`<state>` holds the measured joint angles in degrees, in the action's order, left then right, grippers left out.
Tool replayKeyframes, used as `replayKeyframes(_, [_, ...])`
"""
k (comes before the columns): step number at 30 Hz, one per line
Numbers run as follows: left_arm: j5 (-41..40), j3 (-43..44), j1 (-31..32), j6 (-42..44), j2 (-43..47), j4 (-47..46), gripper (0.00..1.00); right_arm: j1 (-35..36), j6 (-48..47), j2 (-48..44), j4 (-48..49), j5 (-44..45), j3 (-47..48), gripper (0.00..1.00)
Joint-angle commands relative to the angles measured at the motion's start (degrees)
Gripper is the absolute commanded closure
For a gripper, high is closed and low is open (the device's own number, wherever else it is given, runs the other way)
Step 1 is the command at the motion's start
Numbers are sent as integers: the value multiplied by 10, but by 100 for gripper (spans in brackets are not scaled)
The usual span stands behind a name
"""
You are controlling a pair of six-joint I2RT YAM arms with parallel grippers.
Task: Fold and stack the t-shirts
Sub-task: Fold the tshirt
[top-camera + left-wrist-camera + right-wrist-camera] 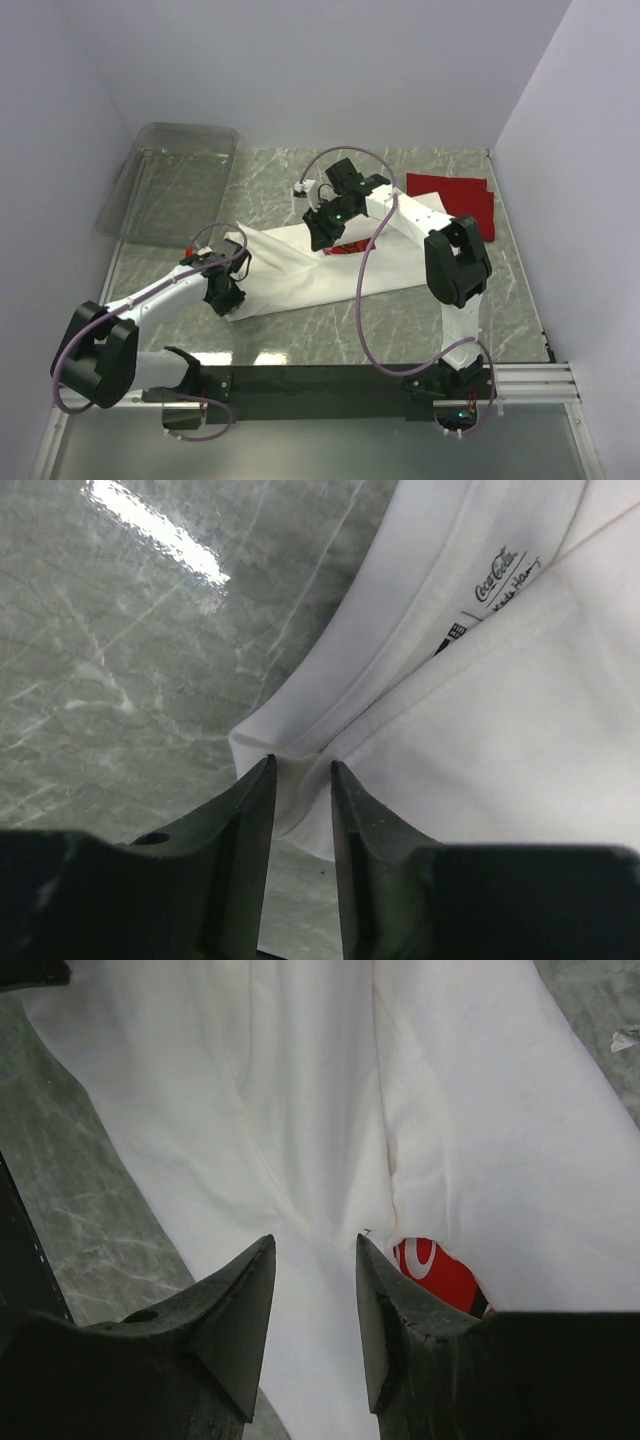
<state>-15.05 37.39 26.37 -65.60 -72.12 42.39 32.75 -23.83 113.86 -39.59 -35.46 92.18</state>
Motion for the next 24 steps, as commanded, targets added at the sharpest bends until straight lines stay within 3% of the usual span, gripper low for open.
replayKeyframes(1, [-5, 14, 10, 3, -2, 5, 72, 1, 6, 4, 10, -8, 3, 55])
replayKeyframes(5, [-33, 38, 16, -1, 14, 40, 99, 6, 5, 8, 8, 0, 8, 55])
replayKeyframes(12, [-87, 50, 16, -36, 63, 110, 100, 19, 4, 17, 3, 21, 23, 55])
replayKeyframes(16, [-69, 22, 17, -41, 90, 106, 100, 23, 9, 17, 10, 36, 29, 55])
replayKeyframes(18, [-58, 13, 16, -37, 89, 100, 98, 27, 17, 20, 13, 42, 35, 55])
replayKeyframes(21, [-51, 26, 16, -23, 93, 102, 87, 31, 30, 27, 13, 47, 49, 54])
replayKeyframes(22, [-52, 38, 16, -18, 101, 103, 77, 33, 34, 32, 13, 48, 55, 54])
replayKeyframes(24, [-54, 50, 17, -2, 136, 96, 67, 35, 48, 40, 20, 49, 56, 54])
